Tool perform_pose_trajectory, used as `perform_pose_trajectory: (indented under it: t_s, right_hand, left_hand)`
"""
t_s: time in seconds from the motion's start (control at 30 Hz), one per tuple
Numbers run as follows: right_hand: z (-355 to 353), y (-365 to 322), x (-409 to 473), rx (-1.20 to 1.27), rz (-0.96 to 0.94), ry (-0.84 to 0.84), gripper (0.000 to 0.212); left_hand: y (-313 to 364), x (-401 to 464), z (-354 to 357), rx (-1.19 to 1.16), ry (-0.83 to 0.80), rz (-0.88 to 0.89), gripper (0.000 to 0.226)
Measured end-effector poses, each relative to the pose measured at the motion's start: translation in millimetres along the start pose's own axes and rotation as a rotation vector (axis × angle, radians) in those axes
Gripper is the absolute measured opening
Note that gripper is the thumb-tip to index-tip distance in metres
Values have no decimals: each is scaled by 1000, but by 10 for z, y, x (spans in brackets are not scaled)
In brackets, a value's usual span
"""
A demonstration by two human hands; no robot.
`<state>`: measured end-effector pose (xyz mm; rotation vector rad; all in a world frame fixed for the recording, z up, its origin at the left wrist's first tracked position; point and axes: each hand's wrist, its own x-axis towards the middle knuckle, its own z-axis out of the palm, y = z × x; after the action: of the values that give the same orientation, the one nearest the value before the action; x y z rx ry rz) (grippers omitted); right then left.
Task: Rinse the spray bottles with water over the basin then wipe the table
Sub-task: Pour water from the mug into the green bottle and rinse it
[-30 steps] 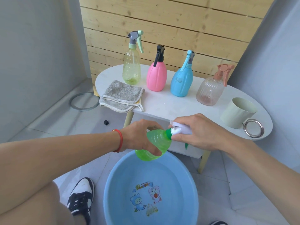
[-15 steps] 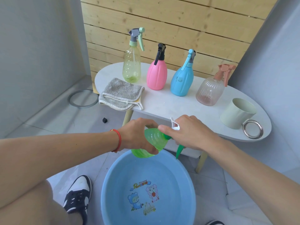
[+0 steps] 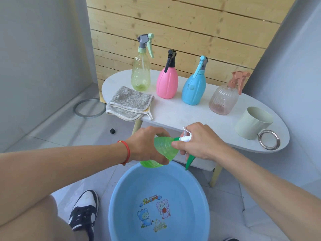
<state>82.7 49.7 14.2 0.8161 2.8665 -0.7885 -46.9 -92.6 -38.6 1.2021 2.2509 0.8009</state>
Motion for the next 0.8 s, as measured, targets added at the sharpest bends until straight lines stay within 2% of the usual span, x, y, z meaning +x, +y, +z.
perform_pose_trajectory:
  t_s: [0.2, 0.3, 0.37, 0.43, 0.47, 0.5, 0.57, 0.67, 0.73, 0.8]
  right_hand:
    - [-28, 9, 10, 197, 120, 4, 32]
    - [-110, 45, 6, 343, 131, -32, 38]
    - [-240, 127, -26, 511, 124, -106, 49]
    - [-393, 262, -66, 788, 117, -215, 66]
    - [-444, 327, -97, 910, 105, -221, 66]
    - [-470, 398, -118, 975, 86, -188, 56]
    - [-427, 545, -156, 828, 21, -92, 29]
    - [-279, 614, -242, 544, -96, -141, 54]
    - [-259, 586, -288, 495, -126, -42, 72]
    - [-337, 581, -314, 433, -140, 114, 75]
  left_hand:
    - [40, -34, 63, 41, 92, 56, 65]
    - [84, -10, 48, -17, 98, 30, 65]
    - [122, 31, 34, -95, 99, -16, 63]
    - [147, 83, 29, -227, 80, -62, 64]
    - [177, 98, 34, -308, 67, -86, 65]
    - [218, 111, 35, -384, 56, -98, 63]
    - [334, 134, 43, -502, 40, -90, 56]
    - [566, 175, 59, -625, 11, -48, 61]
    - [739, 217, 92, -695, 17, -31, 67]
    - [905, 274, 131, -724, 31, 13, 68]
